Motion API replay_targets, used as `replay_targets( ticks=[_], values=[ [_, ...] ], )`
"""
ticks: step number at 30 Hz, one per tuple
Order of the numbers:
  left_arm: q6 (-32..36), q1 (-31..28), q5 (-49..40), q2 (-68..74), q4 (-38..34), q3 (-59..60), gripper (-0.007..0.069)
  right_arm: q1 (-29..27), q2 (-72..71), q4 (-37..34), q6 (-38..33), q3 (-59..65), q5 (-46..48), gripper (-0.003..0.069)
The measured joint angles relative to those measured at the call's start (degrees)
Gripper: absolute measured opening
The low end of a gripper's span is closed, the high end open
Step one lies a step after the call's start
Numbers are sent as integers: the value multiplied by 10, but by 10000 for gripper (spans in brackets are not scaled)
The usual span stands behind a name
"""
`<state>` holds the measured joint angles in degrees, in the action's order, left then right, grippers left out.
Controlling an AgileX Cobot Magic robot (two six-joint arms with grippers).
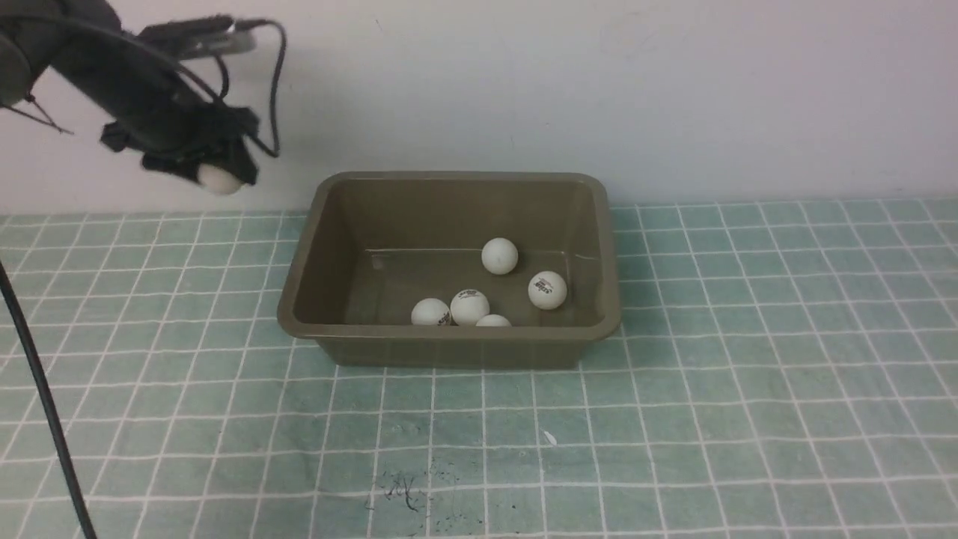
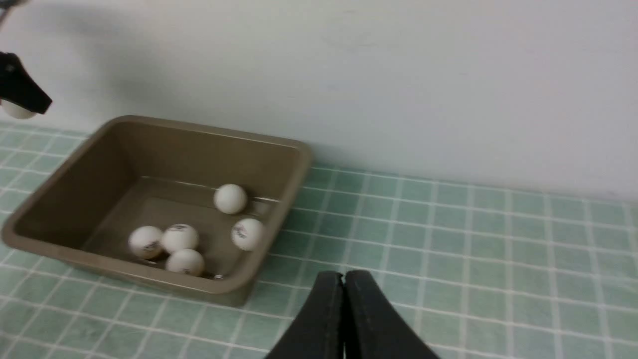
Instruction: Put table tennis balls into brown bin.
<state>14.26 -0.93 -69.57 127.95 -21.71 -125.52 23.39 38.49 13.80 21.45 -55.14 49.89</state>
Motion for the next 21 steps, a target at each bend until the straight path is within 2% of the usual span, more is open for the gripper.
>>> replay_targets(
  ticks=[5, 6, 9, 11, 12, 14, 15, 17, 18, 19, 20, 21],
  values=[
    [23, 86, -5, 21, 0, -1, 356, 0, -125, 81, 62, 75, 12, -12],
    [23, 101, -3, 29, 13, -1, 375, 0, -151, 92, 69, 91, 10, -12],
    [10, 130, 11, 44, 42, 1, 494, 0, -208, 101, 75, 126, -16, -12],
    [1, 141, 12, 48, 50, 1, 536, 0, -229, 103, 75, 138, -29, -12],
    [-23, 157, 9, 49, 60, -10, 572, 0, -268, 109, 75, 158, -53, -12],
    [-39, 163, 1, 49, 60, -22, 556, 0, -287, 117, 75, 169, -66, -12],
    [-51, 166, -7, 44, 61, -34, 498, 0, -302, 125, 76, 178, -76, -12],
    [-67, 169, -10, 27, 62, -56, 293, 0, -352, 158, 90, 207, -116, -11],
    [-67, 169, -10, 7, 63, -63, 167, 0, -375, 174, 106, 219, -133, -10],
    [-67, 169, -10, 7, 63, -63, 167, 0, -378, 177, 109, 221, -136, -10],
    [-67, 168, -12, -25, 63, -63, 59, 0, -390, 200, 128, 233, -154, -11],
    [-67, 168, -13, -47, 63, -63, 36, 0, -394, 212, 142, 239, -162, -11]
  ],
)
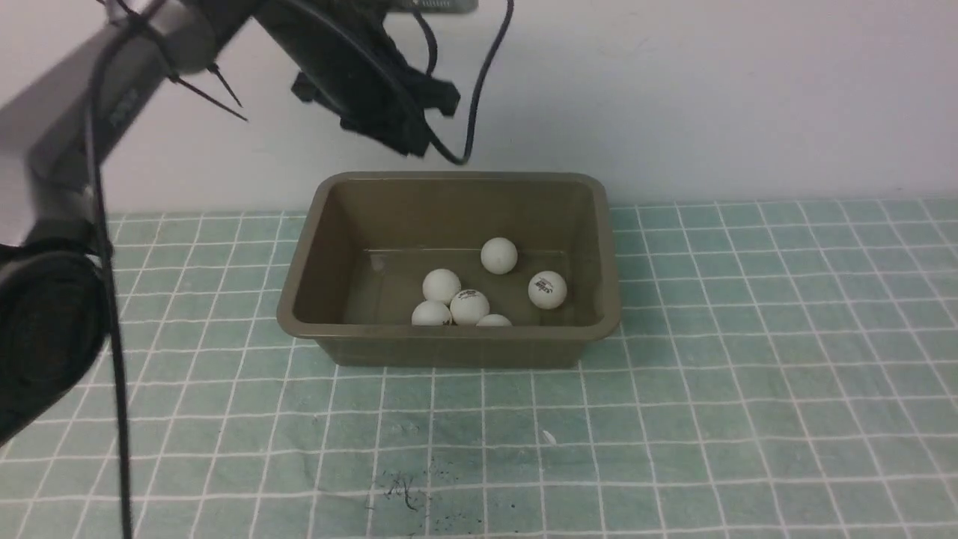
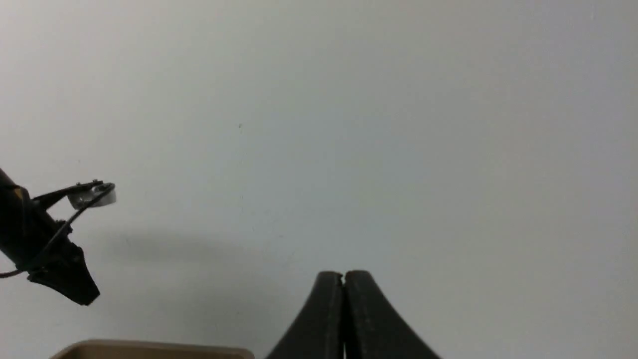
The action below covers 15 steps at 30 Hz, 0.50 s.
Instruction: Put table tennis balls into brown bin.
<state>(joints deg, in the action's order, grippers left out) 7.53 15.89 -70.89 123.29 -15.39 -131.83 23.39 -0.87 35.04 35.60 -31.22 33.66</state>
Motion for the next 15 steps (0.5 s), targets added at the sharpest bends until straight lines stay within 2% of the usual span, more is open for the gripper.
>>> replay_targets(
  ticks=[4, 8, 12, 15],
  values=[
    [0, 2, -4, -118, 1, 39, -5, 0, -2, 44, 66, 10, -13, -11],
    [2, 11, -6, -213, 3, 97, -5, 0, -2, 56, 79, 10, -14, -10],
    [7, 32, -2, -359, 11, 239, -5, 0, -2, 67, 87, 10, -16, -10],
    [14, 40, 45, -451, 11, 346, -5, 0, -2, 68, 89, 10, -17, -10]
  ],
)
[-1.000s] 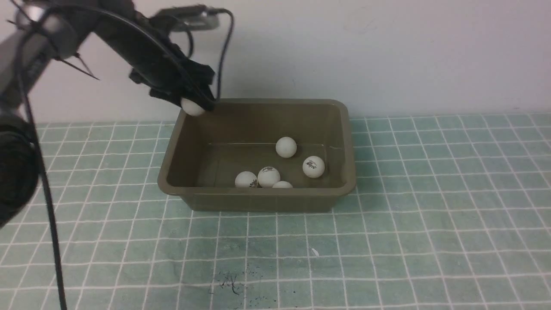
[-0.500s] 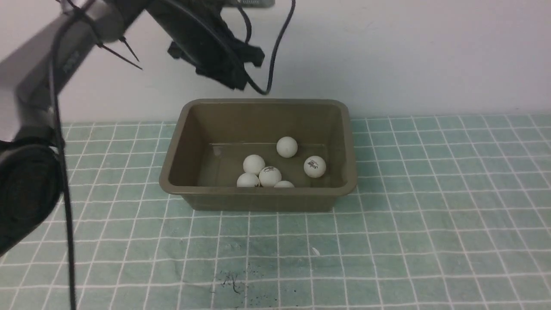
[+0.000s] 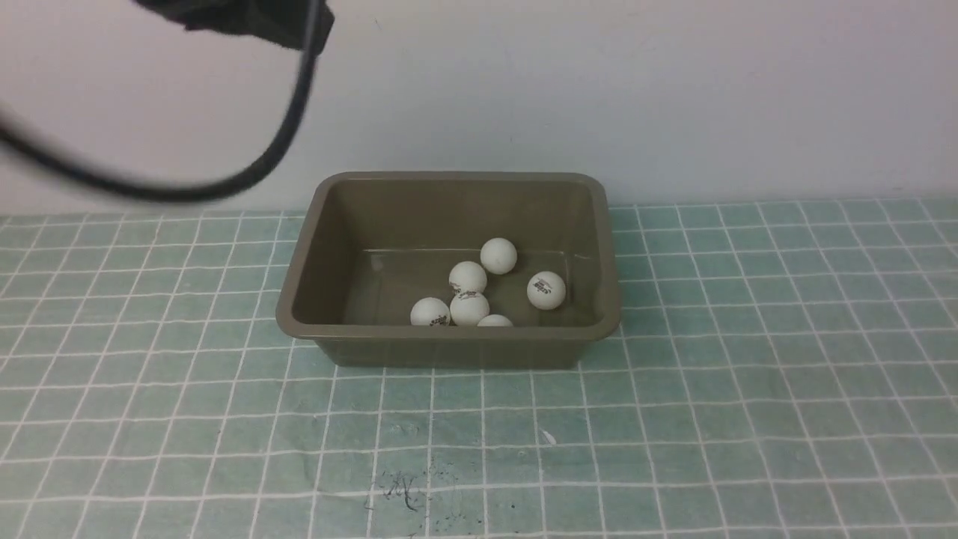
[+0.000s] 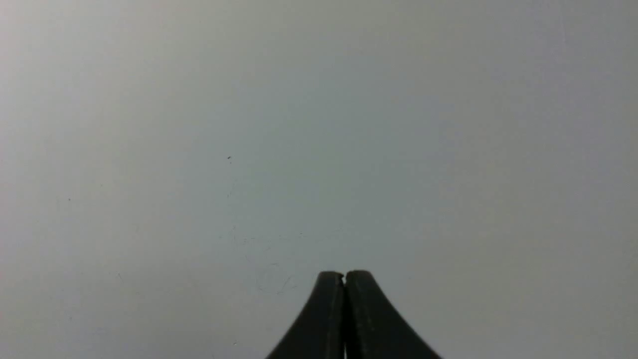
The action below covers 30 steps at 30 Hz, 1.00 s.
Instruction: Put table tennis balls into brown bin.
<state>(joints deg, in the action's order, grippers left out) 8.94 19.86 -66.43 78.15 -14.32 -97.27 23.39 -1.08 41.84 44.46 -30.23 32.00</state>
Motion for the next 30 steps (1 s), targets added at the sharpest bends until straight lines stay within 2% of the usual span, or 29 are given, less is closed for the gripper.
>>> replay_targets(
  ticks=[7, 14, 21, 24, 28, 30],
  values=[
    [6, 5, 157, -178, 0, 233, -5, 0, 0, 0, 0, 0, 0, -10],
    [10, 5, 165, -259, 2, 351, -5, 0, 0, 0, 0, 0, 0, -10],
    [10, 5, 136, -318, 39, 356, -5, 0, 0, 0, 0, 0, 0, -10],
    [-21, 5, 136, -370, 78, 359, -5, 0, 0, 0, 0, 0, 0, -10],
    [-57, 4, 176, -438, 130, 414, -5, 0, 0, 0, 0, 0, 0, -10],
    [-62, -24, 258, -526, 149, 537, -5, 0, 0, 0, 0, 0, -1, -10]
  ],
)
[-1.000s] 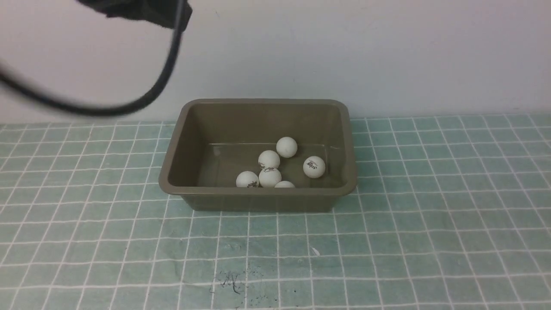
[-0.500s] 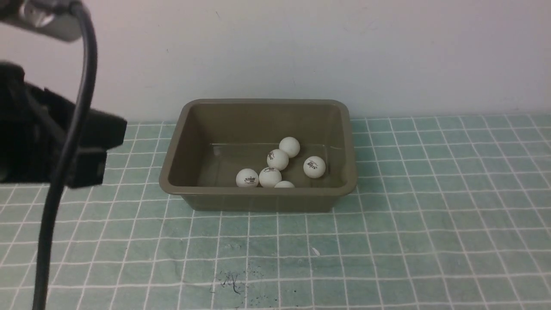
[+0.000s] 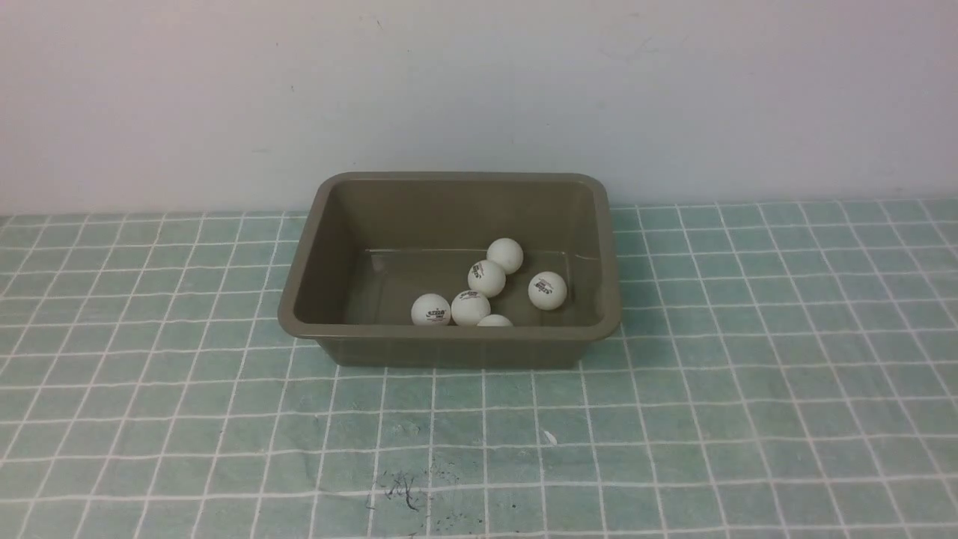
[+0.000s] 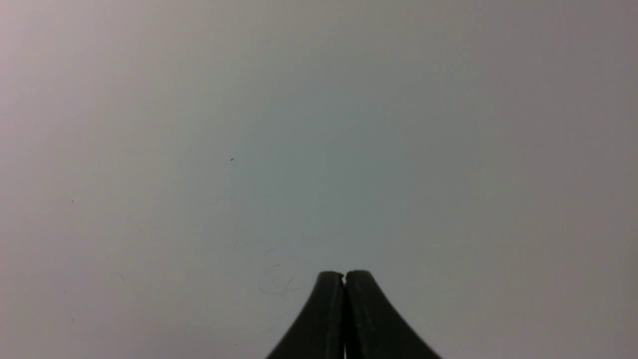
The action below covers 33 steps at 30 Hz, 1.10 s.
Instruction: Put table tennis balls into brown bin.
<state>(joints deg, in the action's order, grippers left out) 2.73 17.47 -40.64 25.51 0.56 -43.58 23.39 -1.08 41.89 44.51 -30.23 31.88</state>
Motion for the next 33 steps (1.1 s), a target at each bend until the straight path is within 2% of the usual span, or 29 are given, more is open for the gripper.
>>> replay_targets(
  ticks=[6, 12, 33],
  values=[
    [3, -91, 136, -147, 3, 242, -5, 0, 0, 0, 0, 0, 0, -10],
    [3, -147, 188, -255, 3, 438, -5, 0, 0, 0, 0, 0, 0, -10],
    [4, -152, 186, -261, -2, 449, -5, 0, -1, 0, 0, 2, -3, -10]
  ],
)
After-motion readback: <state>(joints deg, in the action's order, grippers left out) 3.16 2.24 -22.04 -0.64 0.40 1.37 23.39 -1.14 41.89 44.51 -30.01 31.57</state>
